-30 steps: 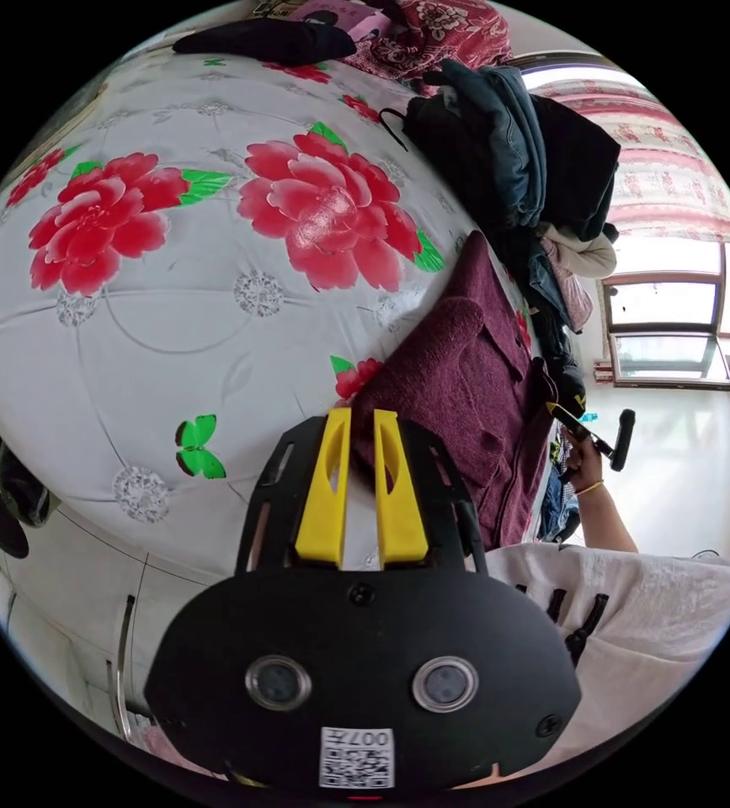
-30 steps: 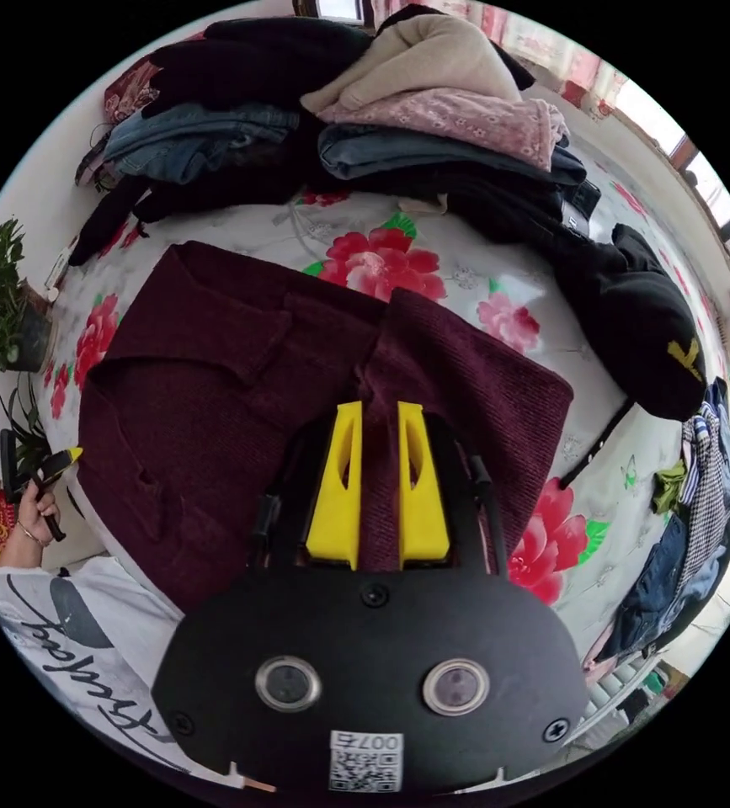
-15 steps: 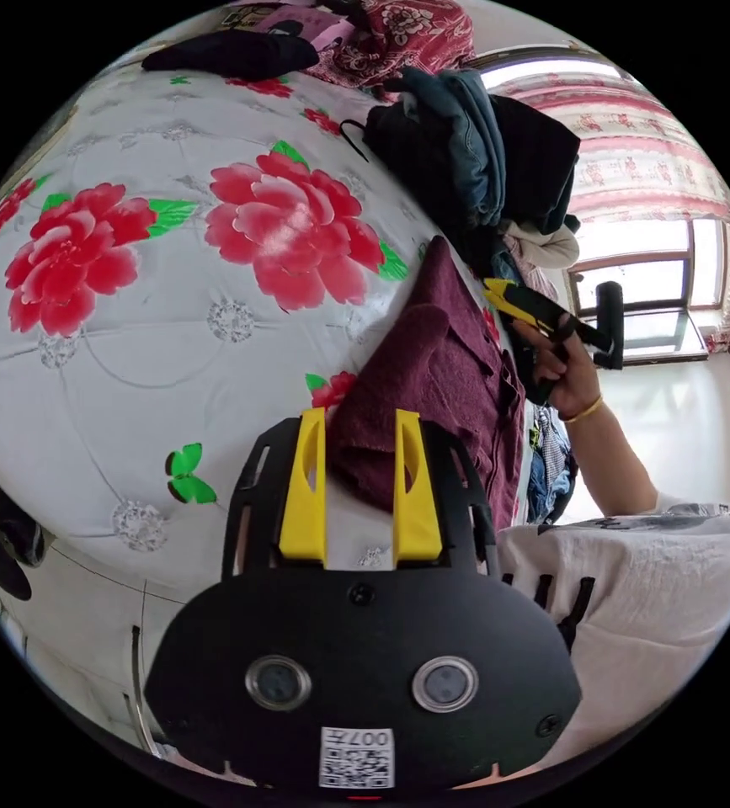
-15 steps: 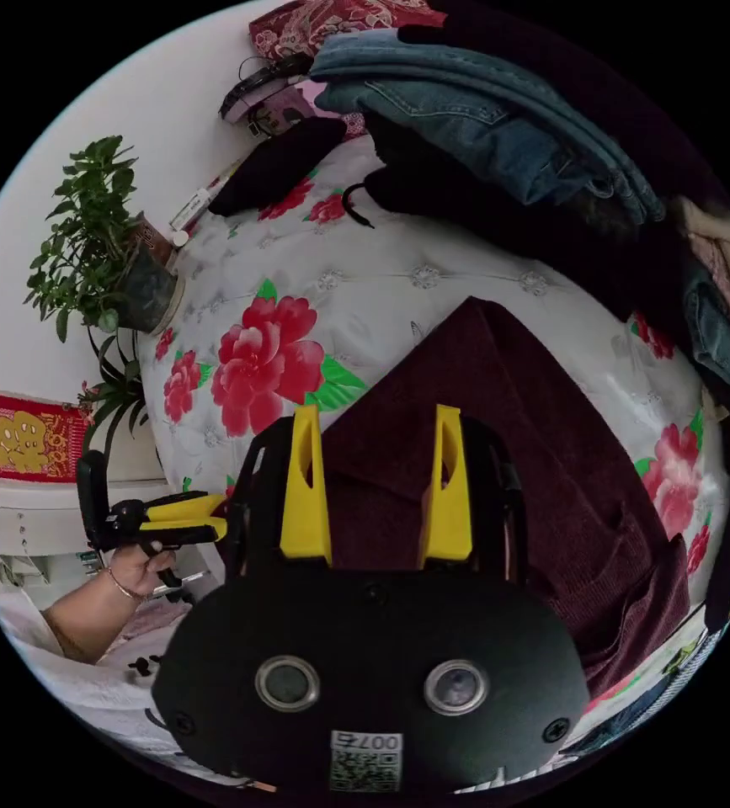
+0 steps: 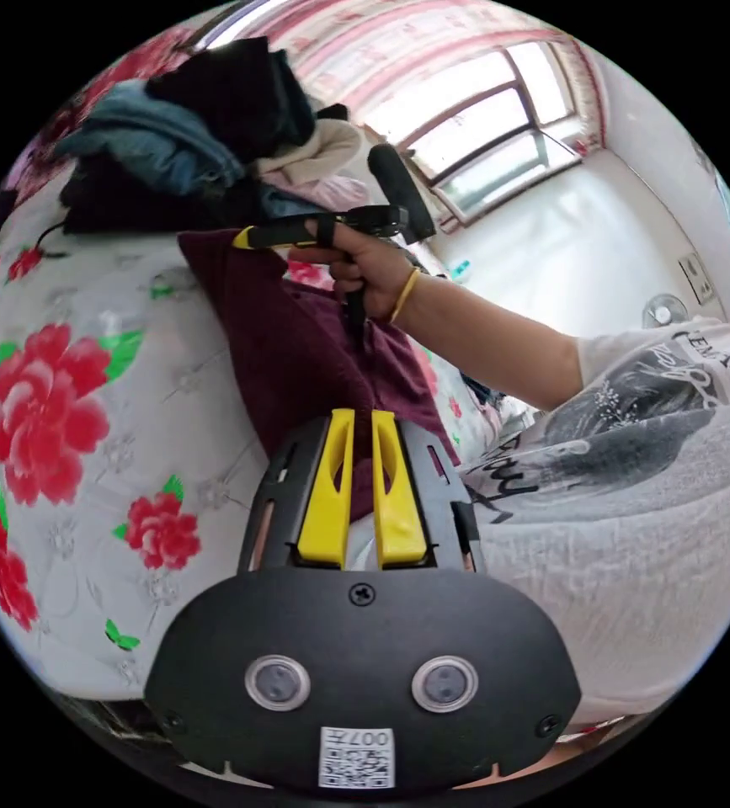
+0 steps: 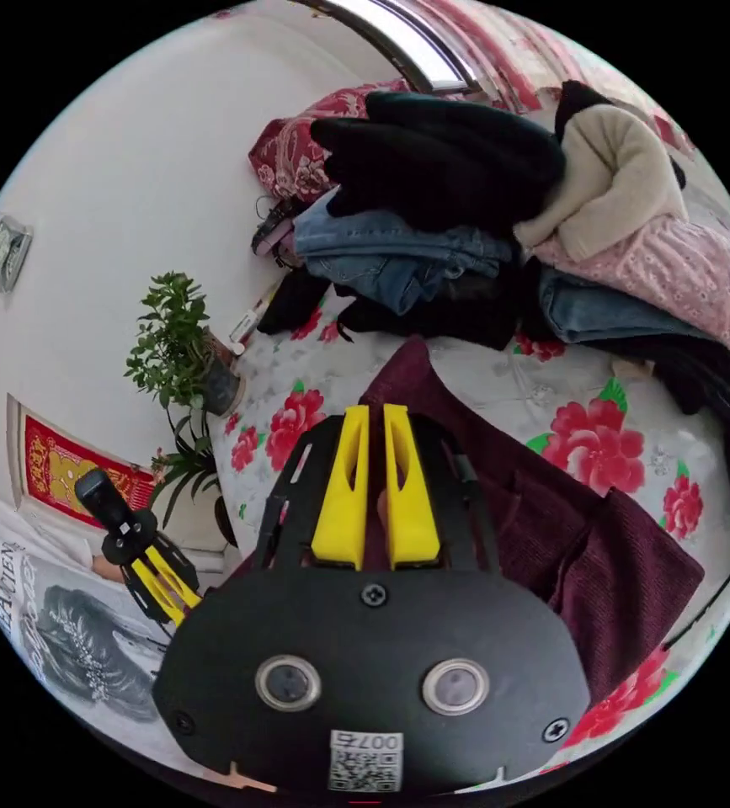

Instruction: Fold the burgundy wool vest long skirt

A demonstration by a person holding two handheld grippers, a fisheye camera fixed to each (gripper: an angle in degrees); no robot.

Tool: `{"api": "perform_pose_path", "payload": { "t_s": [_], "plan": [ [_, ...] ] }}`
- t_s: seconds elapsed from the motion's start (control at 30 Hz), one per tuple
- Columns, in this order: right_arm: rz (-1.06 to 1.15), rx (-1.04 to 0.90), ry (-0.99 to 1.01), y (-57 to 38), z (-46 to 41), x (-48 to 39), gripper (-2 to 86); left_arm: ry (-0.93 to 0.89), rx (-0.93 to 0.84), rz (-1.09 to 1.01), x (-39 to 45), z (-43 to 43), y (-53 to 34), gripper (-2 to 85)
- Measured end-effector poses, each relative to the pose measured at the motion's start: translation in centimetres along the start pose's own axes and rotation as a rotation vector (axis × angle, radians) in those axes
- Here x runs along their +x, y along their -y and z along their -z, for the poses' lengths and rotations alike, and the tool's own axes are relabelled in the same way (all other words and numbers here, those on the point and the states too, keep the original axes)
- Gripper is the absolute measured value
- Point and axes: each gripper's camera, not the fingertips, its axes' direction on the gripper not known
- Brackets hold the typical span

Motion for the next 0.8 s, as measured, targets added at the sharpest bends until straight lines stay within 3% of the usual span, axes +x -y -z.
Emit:
{"api": "perform_pose_path", "payload": {
  "t_s": [0.17, 0.27, 0.33, 0.47, 0.57, 0.63, 0.8],
  "plan": [
    [-0.112, 0.164, -0.138, -8.2, 14.0, 5.9, 2.6, -0.148, -0.171, -0.311, 7.3, -15.2, 7.3, 4.3],
    [-0.311, 0.150, -0.214, -14.6, 18.0, 11.1, 4.0, -0.214, -0.377, -0.325, 8.5, -28.1, 8.5, 6.8],
    [-0.565, 0.124, -0.262, -20.5, 19.2, 15.2, 5.1, -0.252, -0.547, -0.293, 8.8, -35.7, 7.4, 8.7],
    [-0.664, 0.229, -0.226, -28.3, 21.4, 15.4, 6.7, -0.199, -0.539, -0.277, 8.0, -36.5, 5.2, 8.7],
    [-0.683, 0.227, -0.173, -33.3, 22.0, 14.1, 8.3, -0.106, -0.462, -0.129, 3.3, -33.0, 3.1, 8.6],
    [-0.694, 0.184, -0.106, -36.4, 22.1, 13.1, 9.4, -0.051, -0.368, 0.042, -1.4, -29.4, 0.5, 8.7],
    [-0.692, 0.050, -0.032, -40.0, 22.4, 11.7, 10.1, 0.054, -0.330, 0.270, -7.6, -27.7, -5.8, 11.0]
  ]
}}
